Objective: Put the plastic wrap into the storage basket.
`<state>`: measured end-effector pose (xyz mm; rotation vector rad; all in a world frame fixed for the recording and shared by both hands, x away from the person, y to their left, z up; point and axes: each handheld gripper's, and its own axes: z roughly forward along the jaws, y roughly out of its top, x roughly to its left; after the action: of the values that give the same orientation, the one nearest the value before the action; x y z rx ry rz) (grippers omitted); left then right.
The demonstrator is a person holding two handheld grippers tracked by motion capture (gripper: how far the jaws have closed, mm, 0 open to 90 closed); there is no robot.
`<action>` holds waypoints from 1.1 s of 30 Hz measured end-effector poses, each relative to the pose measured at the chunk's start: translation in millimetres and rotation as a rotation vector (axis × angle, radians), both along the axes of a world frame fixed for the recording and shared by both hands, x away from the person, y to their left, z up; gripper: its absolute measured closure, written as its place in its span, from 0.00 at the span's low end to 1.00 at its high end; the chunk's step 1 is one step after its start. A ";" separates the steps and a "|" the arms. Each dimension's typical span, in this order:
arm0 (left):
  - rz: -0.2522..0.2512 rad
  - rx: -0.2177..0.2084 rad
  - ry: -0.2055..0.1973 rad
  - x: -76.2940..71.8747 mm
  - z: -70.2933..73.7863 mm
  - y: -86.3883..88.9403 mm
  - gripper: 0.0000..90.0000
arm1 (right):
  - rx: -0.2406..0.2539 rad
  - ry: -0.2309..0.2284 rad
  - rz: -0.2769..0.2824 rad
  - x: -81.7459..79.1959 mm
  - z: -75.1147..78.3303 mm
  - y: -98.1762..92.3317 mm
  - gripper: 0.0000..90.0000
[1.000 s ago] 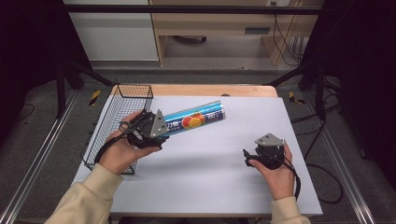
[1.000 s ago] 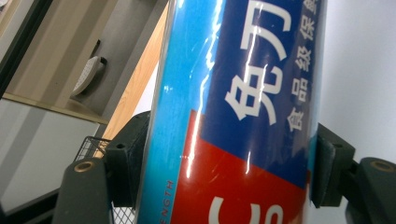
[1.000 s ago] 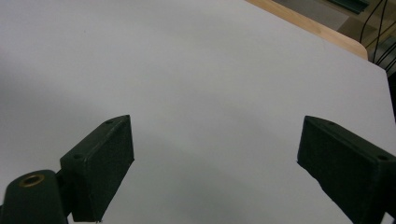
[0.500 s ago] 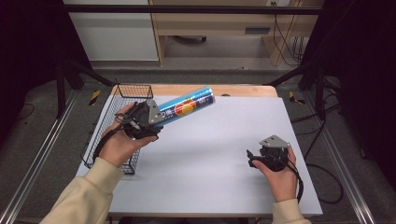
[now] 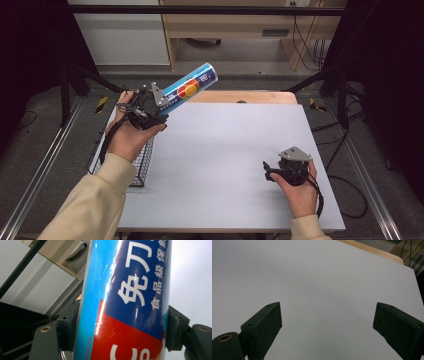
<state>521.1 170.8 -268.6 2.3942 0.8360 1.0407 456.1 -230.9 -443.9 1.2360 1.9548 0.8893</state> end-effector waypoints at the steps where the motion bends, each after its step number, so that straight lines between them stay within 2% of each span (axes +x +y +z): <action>1: 0.005 0.003 0.002 -0.8 1.0 1.7 0.33 | 0.004 0.002 -0.006 0.2 -0.7 -1.0 0.10; 5: 0.032 0.003 0.006 -4.4 3.4 8.9 0.33 | 0.009 0.020 -0.025 0.6 -2.1 -2.6 0.10; 13: 0.094 0.002 0.026 -9.6 0.7 21.6 0.33 | 0.006 0.013 -0.025 0.5 -2.0 -0.9 0.10; 19: 0.157 0.014 0.062 -13.4 -8.6 37.7 0.33 | 0.014 0.017 -0.029 0.9 -2.2 0.5 0.11; 21: 0.166 0.002 0.065 -14.1 -10.9 40.3 0.33 | 0.018 0.020 -0.030 0.6 -2.0 0.2 0.11; 29: 0.218 0.021 0.107 -21.9 -24.0 54.9 0.33 | 0.031 0.020 -0.034 -0.3 -1.7 -2.5 0.11; 33: 0.242 0.004 0.121 -25.7 -29.6 58.4 0.33 | 0.037 0.021 -0.026 -0.6 -1.4 -2.1 0.11</action>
<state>495.4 229.2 -298.2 2.4223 1.1916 0.9915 455.5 -233.1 -445.3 1.2942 1.9421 0.9068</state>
